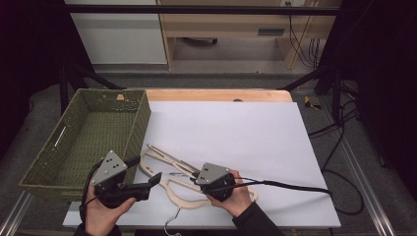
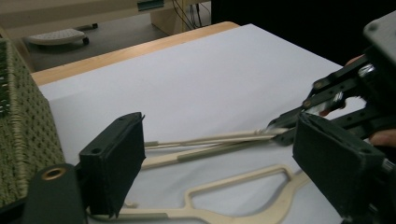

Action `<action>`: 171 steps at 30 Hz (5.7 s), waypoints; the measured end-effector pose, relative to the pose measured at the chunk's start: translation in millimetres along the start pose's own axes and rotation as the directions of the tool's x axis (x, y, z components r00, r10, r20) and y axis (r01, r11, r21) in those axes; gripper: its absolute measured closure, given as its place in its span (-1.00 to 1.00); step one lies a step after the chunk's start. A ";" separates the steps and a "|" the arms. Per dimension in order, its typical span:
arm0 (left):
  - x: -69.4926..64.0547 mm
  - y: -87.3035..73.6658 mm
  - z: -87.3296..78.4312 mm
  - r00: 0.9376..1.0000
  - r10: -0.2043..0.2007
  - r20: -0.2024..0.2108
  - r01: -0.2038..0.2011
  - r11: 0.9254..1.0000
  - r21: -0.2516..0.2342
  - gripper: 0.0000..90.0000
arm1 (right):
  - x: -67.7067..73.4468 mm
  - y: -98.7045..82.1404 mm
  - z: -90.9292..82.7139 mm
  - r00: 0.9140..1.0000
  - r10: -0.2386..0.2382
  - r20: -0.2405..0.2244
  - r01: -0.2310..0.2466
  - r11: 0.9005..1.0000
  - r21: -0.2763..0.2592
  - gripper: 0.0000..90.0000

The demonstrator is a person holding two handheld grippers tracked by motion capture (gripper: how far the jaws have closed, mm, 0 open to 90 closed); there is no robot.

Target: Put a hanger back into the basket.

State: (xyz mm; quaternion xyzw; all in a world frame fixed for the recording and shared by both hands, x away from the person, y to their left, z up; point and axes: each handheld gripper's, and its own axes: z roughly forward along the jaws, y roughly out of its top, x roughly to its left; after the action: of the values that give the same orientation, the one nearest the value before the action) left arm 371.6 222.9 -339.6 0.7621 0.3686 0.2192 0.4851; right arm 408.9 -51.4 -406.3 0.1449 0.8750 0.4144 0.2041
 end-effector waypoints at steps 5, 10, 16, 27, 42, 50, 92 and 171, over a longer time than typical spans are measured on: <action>13.6 -0.1 9.5 1.000 -0.001 0.008 0.001 1.000 0.011 -0.81 | -24.3 4.3 -8.3 0.993 0.005 0.118 -0.007 1.000 0.017 0.92; 17.2 2.9 17.1 0.999 0.026 0.025 -0.026 1.000 0.009 -0.87 | -40.4 0.5 -20.2 0.992 0.046 0.116 -0.047 0.999 0.008 0.93; 10.9 12.8 25.5 0.993 0.092 0.070 -0.093 0.996 0.011 -0.90 | -49.9 -3.3 -53.1 0.996 0.085 0.004 -0.085 0.996 -0.036 0.93; -22.3 7.5 60.7 0.949 0.203 0.240 -0.233 0.967 0.102 -0.59 | -41.3 -9.3 -58.5 0.965 0.093 -0.247 -0.116 0.990 -0.081 0.93; -35.9 -1.0 80.4 0.903 0.255 0.346 -0.332 0.926 0.181 0.48 | -36.4 -10.5 -53.0 0.939 0.087 -0.334 -0.118 0.990 -0.072 0.93; -41.1 -0.2 77.2 0.893 0.294 0.341 -0.377 0.903 0.208 0.67 | -36.0 -11.0 -52.8 0.950 0.084 -0.300 -0.113 0.990 -0.081 0.80; -1.6 48.7 -20.9 0.979 0.168 0.119 -0.168 0.986 -0.013 0.91 | -76.6 -48.3 -126.8 0.931 0.357 0.083 -0.312 0.890 -0.332 -0.78; 205.2 -31.1 3.5 0.990 0.066 -0.123 -0.031 0.963 0.268 0.85 | -80.0 -71.6 -121.0 0.904 0.413 0.113 -0.372 0.888 -0.271 -0.85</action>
State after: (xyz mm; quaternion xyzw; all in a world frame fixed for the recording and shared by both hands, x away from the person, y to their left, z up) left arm 492.9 387.8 -373.9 0.8129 0.4068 0.2295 0.3479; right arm 415.1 -209.8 -374.2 0.3274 0.7497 0.5375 0.2046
